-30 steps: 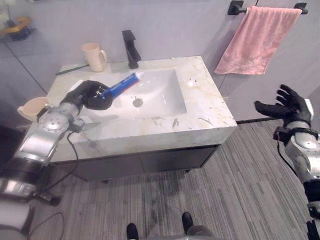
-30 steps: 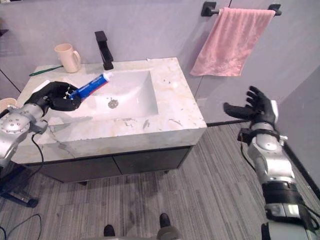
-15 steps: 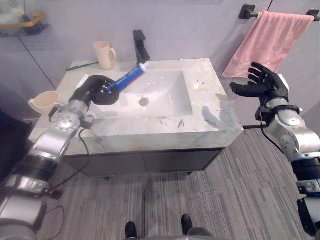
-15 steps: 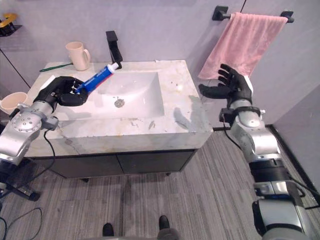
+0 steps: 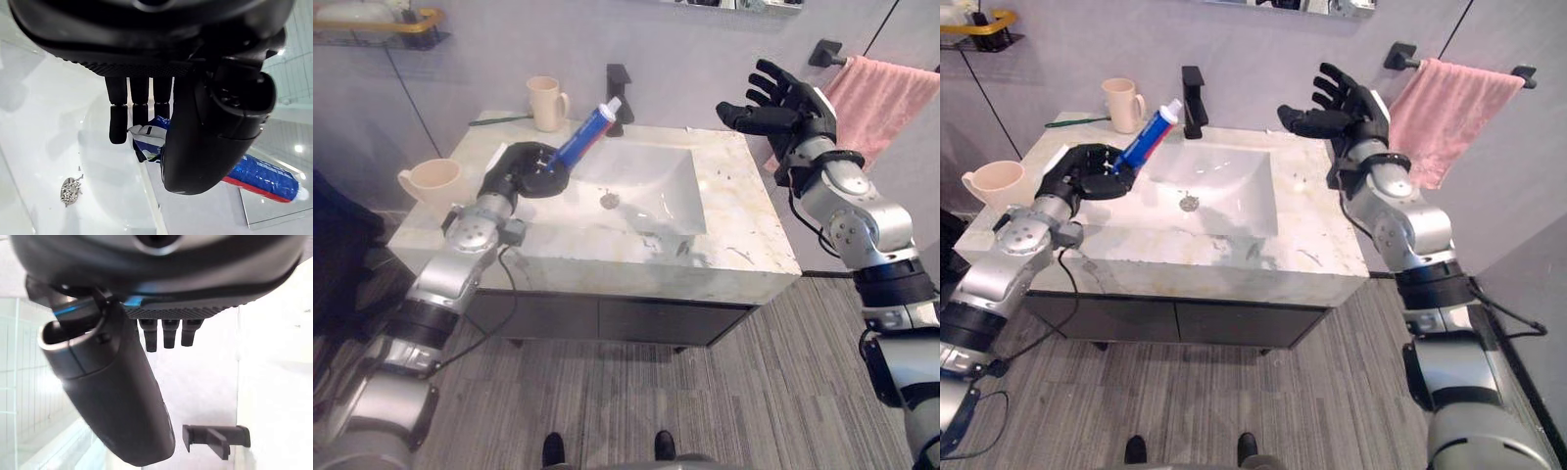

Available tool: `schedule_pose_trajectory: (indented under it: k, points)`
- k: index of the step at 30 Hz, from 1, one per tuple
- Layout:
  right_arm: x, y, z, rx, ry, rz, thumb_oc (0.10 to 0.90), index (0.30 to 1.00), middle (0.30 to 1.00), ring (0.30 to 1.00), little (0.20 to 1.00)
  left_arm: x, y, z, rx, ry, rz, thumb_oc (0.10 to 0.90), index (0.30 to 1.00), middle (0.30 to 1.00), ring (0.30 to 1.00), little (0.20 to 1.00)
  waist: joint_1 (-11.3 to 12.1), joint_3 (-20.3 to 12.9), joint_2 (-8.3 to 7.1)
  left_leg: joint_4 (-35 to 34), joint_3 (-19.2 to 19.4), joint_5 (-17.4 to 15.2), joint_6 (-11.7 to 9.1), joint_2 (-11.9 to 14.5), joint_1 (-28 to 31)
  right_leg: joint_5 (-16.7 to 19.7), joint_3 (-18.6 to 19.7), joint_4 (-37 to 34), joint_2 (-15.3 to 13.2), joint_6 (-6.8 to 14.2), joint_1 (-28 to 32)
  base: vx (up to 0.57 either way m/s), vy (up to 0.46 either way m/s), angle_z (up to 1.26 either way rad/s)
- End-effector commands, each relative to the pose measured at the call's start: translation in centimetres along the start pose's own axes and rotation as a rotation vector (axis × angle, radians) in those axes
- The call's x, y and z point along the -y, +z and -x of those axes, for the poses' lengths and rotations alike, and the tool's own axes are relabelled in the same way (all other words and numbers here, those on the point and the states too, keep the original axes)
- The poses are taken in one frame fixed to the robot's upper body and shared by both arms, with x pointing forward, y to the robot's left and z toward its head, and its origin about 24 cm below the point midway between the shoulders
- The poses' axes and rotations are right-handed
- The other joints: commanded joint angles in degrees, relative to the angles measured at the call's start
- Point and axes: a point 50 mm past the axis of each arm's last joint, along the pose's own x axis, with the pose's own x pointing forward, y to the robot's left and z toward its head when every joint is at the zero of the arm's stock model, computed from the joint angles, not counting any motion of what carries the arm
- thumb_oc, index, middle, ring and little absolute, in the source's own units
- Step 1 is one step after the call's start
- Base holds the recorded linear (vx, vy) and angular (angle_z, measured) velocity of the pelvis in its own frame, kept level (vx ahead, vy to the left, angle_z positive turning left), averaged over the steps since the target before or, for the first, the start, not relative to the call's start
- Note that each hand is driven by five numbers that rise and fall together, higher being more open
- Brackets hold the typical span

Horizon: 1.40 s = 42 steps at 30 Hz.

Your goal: Organize the bathroom.

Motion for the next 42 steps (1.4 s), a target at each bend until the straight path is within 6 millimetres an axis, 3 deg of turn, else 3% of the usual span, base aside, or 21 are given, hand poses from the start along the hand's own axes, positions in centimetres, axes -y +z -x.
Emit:
schedule_pose_trajectory:
  k: [1, 8, 13, 19, 26, 34, 42]
  points:
    - [-1.5, 4.4, -0.5, 0.16, 0.069, 0.004, 0.8, 0.9, 0.9, 0.9, 0.9, -0.9, 9.1, -1.9, 0.374, 0.055, -0.035, 0.4, 0.3, 0.3, 0.3, 0.3, 0.34, -10.94, 1.92, -0.04, 2.02, -0.81, -0.6, 5.26, 1.63, -2.36, 1.16, -0.24, -1.61, 1.8, -0.63, 0.0, 0.0, 0.0]
    - [-1.6, 2.9, -0.7, 0.098, 0.071, 0.008, 0.8, 0.9, 0.9, 0.9, 0.9, -1.5, 11.3, -2.0, 0.427, 0.072, -0.036, 0.4, 0.3, 0.3, 0.3, 0.3, 0.18, -11.49, 2.36, -0.04, 2.37, -0.88, -0.69, 5.43, 2.0, -2.43, 1.14, -0.34, -1.69, 1.82, -0.33, 0.0, 0.0, 0.0]
    - [-2.4, 2.3, -0.5, 0.07, 0.112, -0.05, 0.8, 0.9, 0.9, 0.9, 0.9, -1.2, 11.2, -2.0, 0.414, 0.06, -0.033, 0.4, 0.3, 0.3, 0.3, 0.3, 0.1, -11.52, 2.57, -0.04, 2.41, -0.93, -0.7, 5.45, 2.1, -2.51, 1.21, -0.33, -1.69, 1.81, -0.32, 0.0, 0.0, 0.0]
    - [-5.4, 1.9, -0.4, 0.038, 0.249, -0.258, 0.8, 0.9, 0.9, 0.9, 0.9, -0.1, 10.6, -2.3, 0.387, 0.032, -0.016, 0.4, 0.3, 0.3, 0.3, 0.3, 0.42, -11.37, 2.67, -0.04, 2.4, -0.92, -0.63, 5.48, 2.26, -2.51, 1.0, -0.38, -1.71, 1.76, -0.16, 0.0, 0.0, 0.0]
    - [-8.4, 3.0, 0.1, 0.073, 0.375, -0.499, 0.8, 0.9, 0.9, 0.9, 0.9, 1.6, 9.6, -2.7, 0.363, -0.002, 0.013, 0.4, 0.3, 0.3, 0.3, 0.3, 0.89, -11.6, 2.41, -0.04, 2.17, -0.9, -0.49, 5.44, 2.35, -2.43, 0.77, -0.43, -1.74, 1.81, 0.0, 0.0, 0.0, 0.0]
    - [-9.6, 5.0, 0.5, 0.104, 0.437, -0.615, 0.8, 0.9, 0.9, 0.9, 0.9, 2.3, 8.8, -3.0, 0.33, -0.02, 0.016, 0.4, 0.3, 0.3, 0.3, 0.3, 1.11, -12.53, 2.04, -0.04, 2.22, -1.01, -0.28, 5.38, 2.41, -2.34, 0.91, -0.43, -1.66, 1.96, -0.02, 0.01, 0.002, 0.01]
    - [-10.1, 5.3, 0.7, 0.112, 0.481, -0.674, 0.8, 0.9, 0.9, 0.9, 0.9, 2.6, 8.5, -3.1, 0.322, -0.033, 0.012, 0.4, 0.3, 0.3, 0.3, 0.3, 1.19, -12.9, 1.93, -0.04, 2.38, -0.98, -0.15, 5.41, 2.48, -2.27, 0.82, -0.43, -1.69, 2.0, 0.03, 0.0, 0.0, 0.0]
